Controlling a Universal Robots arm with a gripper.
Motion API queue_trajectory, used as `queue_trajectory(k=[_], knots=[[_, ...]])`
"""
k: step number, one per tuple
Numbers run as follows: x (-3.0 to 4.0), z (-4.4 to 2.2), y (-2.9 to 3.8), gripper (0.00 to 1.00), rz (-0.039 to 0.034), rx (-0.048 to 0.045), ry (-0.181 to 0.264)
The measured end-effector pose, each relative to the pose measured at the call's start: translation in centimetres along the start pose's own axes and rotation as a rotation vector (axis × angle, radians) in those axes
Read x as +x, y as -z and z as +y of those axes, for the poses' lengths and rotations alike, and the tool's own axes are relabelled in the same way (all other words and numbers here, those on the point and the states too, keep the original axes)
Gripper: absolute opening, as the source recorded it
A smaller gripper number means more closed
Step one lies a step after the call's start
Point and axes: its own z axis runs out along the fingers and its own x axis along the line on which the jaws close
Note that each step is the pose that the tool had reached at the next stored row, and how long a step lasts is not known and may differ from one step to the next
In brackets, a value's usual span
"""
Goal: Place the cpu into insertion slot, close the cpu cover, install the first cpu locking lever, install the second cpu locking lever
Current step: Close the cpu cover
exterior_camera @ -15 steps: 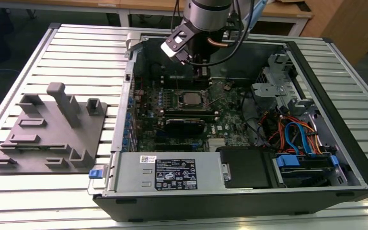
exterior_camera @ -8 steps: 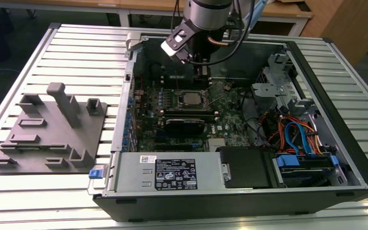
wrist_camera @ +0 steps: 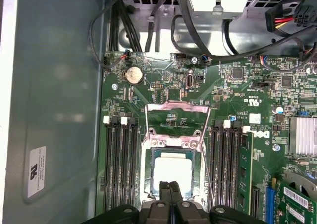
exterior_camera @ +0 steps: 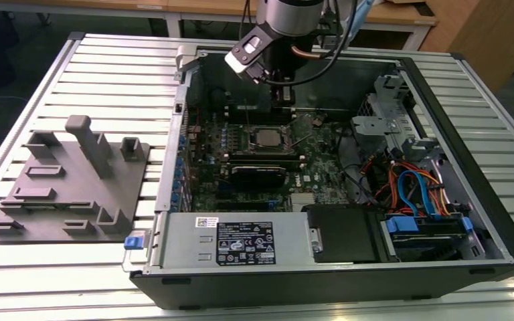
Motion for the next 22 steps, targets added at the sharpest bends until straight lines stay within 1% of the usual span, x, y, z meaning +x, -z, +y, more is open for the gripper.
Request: queue_trajectory(k=[9,11,22], knots=[[0.0,0.0,0.03,0.1,0.0,0.0,0.0],[-0.01,0.31,0.03,0.1,0.0,0.0,0.0],[-0.01,0.41,0.03,0.1,0.0,0.0,0.0]])
